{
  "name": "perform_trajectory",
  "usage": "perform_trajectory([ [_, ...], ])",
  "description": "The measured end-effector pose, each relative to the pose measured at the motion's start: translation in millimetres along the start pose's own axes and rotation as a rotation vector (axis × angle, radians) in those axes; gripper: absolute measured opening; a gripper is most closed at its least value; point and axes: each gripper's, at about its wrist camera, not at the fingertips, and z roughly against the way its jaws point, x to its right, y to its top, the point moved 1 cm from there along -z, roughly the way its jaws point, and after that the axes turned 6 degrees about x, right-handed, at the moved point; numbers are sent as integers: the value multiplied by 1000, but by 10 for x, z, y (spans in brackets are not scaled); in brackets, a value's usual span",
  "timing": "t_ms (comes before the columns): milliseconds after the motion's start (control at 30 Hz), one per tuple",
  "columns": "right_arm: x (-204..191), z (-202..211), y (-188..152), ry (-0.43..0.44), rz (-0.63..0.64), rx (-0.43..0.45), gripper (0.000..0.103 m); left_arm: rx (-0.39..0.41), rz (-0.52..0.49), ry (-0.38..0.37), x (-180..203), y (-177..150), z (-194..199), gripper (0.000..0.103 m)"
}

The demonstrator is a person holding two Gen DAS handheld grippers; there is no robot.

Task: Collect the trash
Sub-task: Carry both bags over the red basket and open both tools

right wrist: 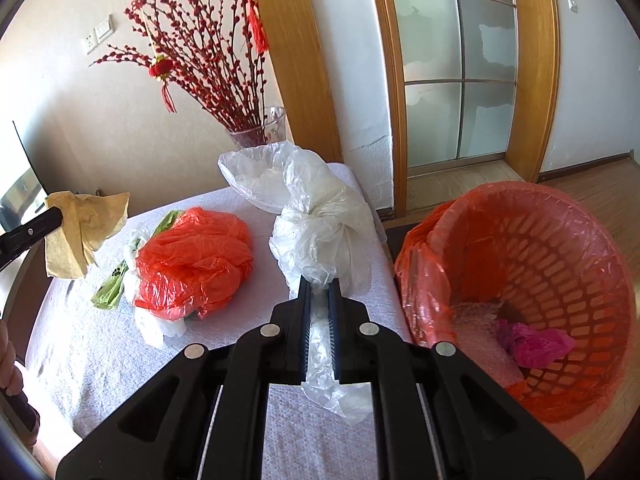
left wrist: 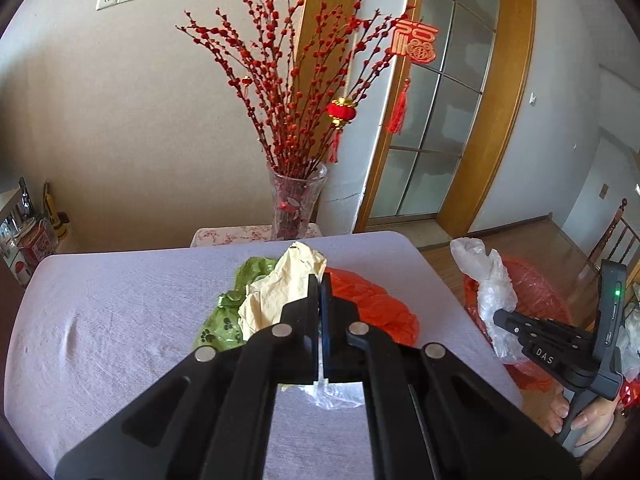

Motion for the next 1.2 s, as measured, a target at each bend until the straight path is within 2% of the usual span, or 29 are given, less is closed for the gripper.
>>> perform_trajectory([
  [400, 352, 326, 78, -57, -39, 50, 9, 2, -47, -133, 702, 9, -51, 3],
  [1200, 1389, 774, 46, -202, -196, 116, 9, -85, -115, -398, 2224, -337, -656, 3],
])
